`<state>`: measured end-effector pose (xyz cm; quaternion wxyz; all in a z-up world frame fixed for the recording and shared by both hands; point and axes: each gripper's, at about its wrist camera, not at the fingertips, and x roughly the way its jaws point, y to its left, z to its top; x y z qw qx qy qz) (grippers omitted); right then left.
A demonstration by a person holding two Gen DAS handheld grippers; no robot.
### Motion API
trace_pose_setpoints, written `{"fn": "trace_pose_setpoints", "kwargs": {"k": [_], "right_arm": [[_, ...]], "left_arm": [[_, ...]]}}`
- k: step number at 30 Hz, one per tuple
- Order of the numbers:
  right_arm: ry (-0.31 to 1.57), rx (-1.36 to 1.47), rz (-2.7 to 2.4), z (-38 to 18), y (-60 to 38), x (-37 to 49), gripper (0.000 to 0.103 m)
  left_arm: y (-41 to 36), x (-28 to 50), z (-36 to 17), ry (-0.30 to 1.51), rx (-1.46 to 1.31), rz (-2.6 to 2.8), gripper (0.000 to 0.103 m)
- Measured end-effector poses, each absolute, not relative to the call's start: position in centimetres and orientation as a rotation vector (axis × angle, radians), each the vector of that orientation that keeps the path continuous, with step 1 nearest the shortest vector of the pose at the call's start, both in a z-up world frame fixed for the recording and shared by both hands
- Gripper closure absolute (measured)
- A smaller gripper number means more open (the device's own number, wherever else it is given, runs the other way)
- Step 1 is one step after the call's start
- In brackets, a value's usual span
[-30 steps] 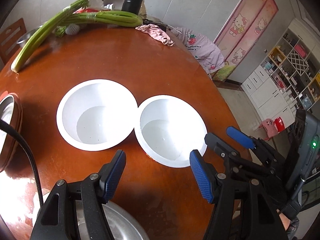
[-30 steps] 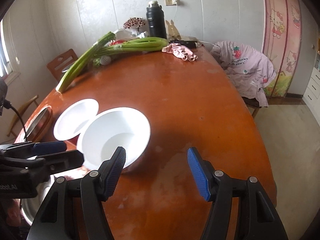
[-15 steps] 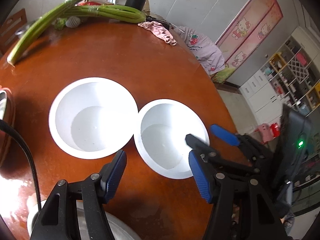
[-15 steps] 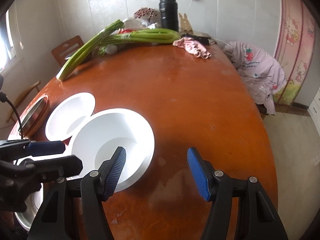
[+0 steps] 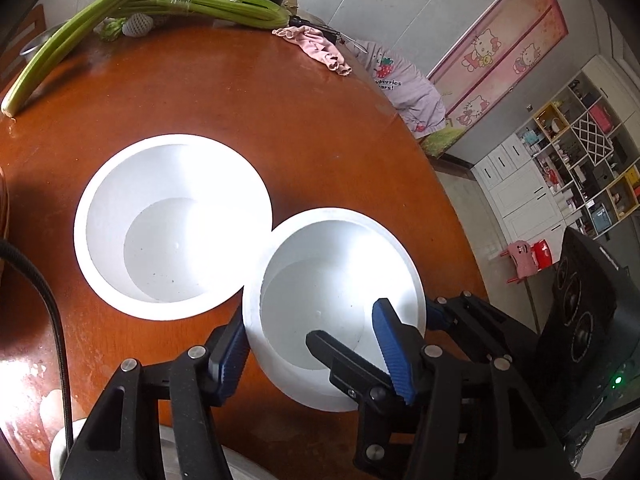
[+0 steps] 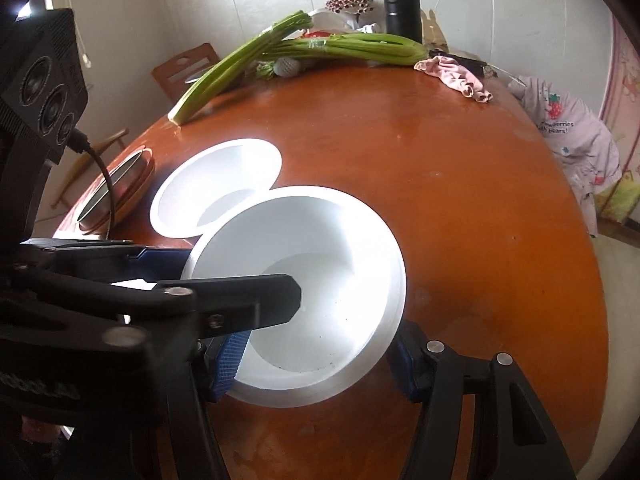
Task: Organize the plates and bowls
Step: 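Close the right tool on the rim of a red paper bowl, then lift the red paper bowl with the right tool and carry it over the steel bowl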
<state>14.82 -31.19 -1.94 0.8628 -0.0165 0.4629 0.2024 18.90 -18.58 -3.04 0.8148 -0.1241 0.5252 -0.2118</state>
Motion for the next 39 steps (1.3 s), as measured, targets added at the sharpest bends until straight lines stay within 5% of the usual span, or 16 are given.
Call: {"fn": "trace_pose_setpoints", "kwargs": {"k": [39], "right_arm": [[0.863,-0.047,0.372,2.1,-29.9,8.8,0.039]], "left_arm": [[-17.1,14.3,0.2,0.992,-0.237,-0.529,0.044]]}}
